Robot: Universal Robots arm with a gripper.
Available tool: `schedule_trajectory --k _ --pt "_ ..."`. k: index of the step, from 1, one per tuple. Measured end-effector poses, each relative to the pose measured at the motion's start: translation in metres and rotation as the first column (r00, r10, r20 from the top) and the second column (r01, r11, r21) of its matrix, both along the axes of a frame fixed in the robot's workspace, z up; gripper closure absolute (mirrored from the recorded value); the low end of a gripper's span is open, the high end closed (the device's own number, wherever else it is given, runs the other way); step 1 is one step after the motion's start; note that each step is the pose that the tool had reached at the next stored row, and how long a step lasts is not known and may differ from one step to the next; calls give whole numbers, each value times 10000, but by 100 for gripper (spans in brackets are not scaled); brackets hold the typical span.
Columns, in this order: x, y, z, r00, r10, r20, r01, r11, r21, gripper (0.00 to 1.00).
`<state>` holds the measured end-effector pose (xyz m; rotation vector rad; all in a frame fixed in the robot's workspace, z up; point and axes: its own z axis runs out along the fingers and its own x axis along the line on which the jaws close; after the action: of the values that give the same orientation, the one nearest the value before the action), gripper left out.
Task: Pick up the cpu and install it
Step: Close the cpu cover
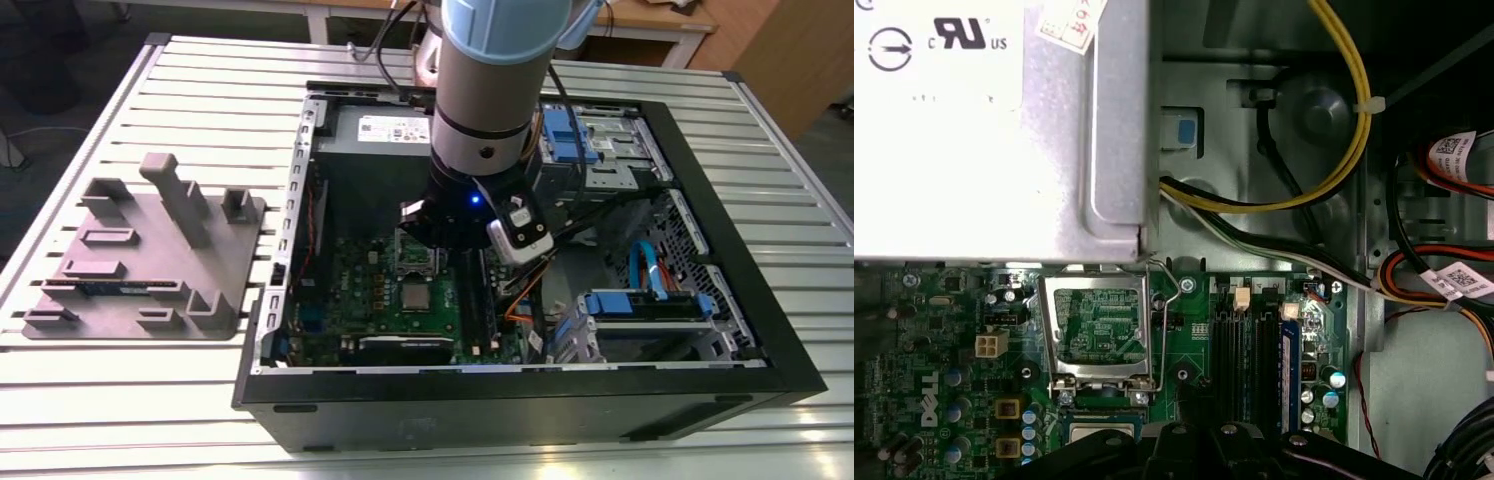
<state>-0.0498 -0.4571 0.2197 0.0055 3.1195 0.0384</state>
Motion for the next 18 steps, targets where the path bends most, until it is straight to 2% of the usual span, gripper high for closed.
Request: schedule_trajectory --k 10,18 --pt "4 1 -1 10000 38 1 -38 10000 1 90" --pt "13 1 -2 9976 690 2 -690 9976 48 90"
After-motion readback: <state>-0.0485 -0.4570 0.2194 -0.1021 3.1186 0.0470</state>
